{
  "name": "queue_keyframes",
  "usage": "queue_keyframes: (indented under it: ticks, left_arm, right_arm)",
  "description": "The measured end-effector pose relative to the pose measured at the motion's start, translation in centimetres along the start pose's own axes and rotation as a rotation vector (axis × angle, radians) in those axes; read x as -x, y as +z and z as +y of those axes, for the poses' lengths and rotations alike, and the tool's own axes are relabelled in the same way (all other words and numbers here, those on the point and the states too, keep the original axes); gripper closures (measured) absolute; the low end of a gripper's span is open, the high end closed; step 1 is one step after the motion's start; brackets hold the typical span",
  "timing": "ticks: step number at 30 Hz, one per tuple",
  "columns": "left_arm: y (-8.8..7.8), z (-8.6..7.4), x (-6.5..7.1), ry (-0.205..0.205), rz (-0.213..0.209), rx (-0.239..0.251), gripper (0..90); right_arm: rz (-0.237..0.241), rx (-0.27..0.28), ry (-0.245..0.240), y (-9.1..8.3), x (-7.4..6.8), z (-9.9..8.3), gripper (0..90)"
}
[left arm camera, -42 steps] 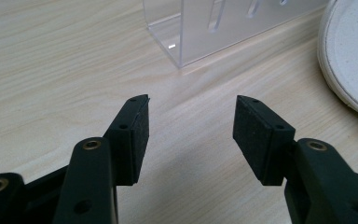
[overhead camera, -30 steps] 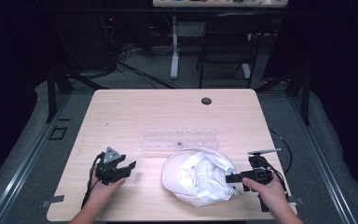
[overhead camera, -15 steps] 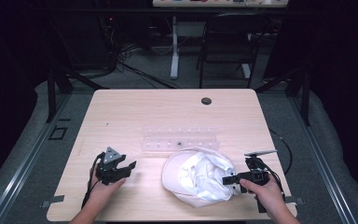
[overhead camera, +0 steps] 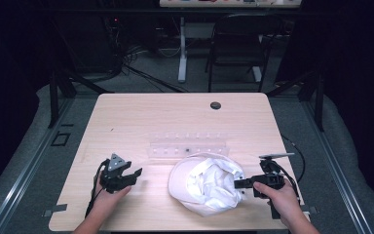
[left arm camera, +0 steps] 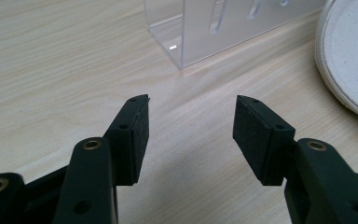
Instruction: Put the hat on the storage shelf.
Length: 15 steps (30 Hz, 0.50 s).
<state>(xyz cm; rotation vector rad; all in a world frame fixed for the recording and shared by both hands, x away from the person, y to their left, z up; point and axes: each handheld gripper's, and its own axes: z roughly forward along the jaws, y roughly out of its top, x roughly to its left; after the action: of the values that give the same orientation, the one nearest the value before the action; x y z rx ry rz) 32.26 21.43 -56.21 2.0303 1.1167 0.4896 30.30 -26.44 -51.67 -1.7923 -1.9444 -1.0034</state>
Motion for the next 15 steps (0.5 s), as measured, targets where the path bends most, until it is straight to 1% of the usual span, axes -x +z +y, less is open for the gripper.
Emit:
queue_keyframes:
  ticks: [1, 2, 4, 5, 8, 9, 13, 14, 15]
  left_arm:
    - [0.01, 0.0, 0.0, 0.0, 0.0, 0.0, 46.2]
    - [0.01, 0.0, 0.01, 0.0, 0.0, 0.0, 46.2]
    - [0.01, 0.0, 0.0, 0.0, 0.001, 0.0, 46.2]
    - [0.01, 0.0, 0.0, 0.0, 0.001, 0.0, 46.2]
    - [0.02, 0.0, 0.01, 0.0, 0.001, 0.0, 46.2]
    - [0.02, 0.0, 0.01, 0.0, 0.001, 0.0, 46.2]
    - [0.0, 0.0, 0.0, 0.0, 0.001, 0.0, 46.2]
    - [-0.02, 0.0, 0.0, 0.0, 0.0, 0.0, 46.2]
    - [-0.02, 0.01, 0.0, 0.001, 0.0, 0.0, 46.2]
  right_arm:
    - [0.005, -0.016, 0.0, -0.13, 0.03, 0.12, 64.2]
    - [0.0, -0.014, 0.001, -0.15, 0.01, 0.18, 66.2]
    - [0.0, -0.029, -0.003, -0.2, 0.04, 0.31, 67.5]
    - [0.0, -0.022, 0.01, -0.18, -0.04, 0.34, 69.6]
    - [-0.006, -0.024, 0.004, -0.21, -0.1, 0.44, 74.6]
    - [-0.01, -0.024, 0.004, -0.24, -0.14, 0.46, 77.6]
    - [-0.012, -0.02, 0.001, -0.26, -0.33, 0.52, 79.3]
    - [-0.009, -0.034, -0.011, -0.32, -0.31, 0.59, 79.3]
    - [-0.014, -0.029, -0.006, -0.29, -0.44, 0.59, 79.4]
